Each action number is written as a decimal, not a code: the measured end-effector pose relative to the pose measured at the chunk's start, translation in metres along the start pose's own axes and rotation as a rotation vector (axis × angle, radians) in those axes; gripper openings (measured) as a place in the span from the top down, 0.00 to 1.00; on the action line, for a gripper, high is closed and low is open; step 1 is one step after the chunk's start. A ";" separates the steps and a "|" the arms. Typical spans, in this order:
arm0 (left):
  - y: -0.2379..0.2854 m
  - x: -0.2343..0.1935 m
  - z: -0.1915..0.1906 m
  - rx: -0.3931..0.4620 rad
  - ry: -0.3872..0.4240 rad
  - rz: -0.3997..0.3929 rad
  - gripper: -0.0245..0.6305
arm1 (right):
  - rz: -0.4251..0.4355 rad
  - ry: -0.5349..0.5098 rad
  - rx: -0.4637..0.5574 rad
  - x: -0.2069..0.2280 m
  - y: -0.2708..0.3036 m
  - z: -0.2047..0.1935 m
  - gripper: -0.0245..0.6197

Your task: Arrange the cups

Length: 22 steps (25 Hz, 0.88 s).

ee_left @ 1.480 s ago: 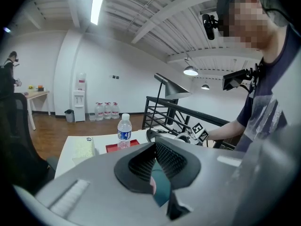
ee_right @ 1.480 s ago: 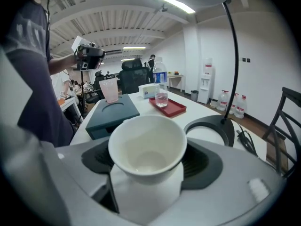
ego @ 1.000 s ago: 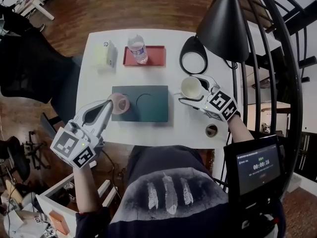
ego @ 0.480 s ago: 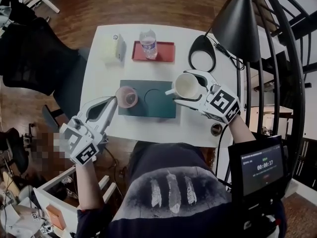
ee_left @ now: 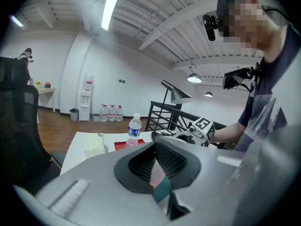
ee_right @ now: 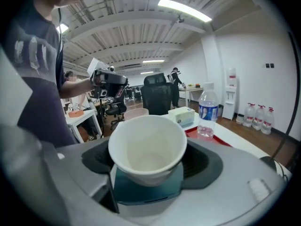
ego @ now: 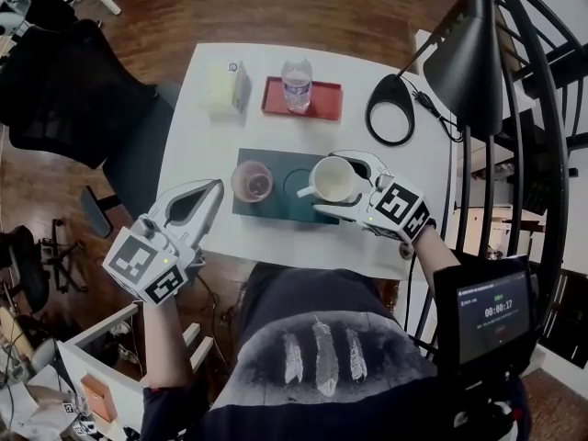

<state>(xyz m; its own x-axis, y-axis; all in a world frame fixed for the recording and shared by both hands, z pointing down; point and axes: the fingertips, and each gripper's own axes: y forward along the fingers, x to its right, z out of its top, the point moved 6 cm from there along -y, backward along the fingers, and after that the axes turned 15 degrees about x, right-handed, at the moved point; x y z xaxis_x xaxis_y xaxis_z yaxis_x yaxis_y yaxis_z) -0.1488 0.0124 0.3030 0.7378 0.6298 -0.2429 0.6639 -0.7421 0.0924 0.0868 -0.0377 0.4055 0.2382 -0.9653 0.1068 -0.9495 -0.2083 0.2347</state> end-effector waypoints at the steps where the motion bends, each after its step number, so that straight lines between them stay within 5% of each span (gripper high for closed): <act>1: -0.001 -0.002 -0.001 -0.003 -0.003 0.002 0.94 | 0.013 -0.003 -0.010 -0.002 0.003 -0.002 0.32; 22: -0.009 -0.029 -0.018 -0.043 -0.039 0.004 0.94 | 0.139 -0.125 -0.147 -0.006 0.055 -0.033 0.32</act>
<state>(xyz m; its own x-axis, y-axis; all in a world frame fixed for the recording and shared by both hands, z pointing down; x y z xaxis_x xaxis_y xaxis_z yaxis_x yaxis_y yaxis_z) -0.1743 0.0053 0.3269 0.7359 0.6164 -0.2800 0.6659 -0.7337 0.1351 0.0402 -0.0383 0.4501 0.0717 -0.9970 0.0300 -0.9291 -0.0558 0.3655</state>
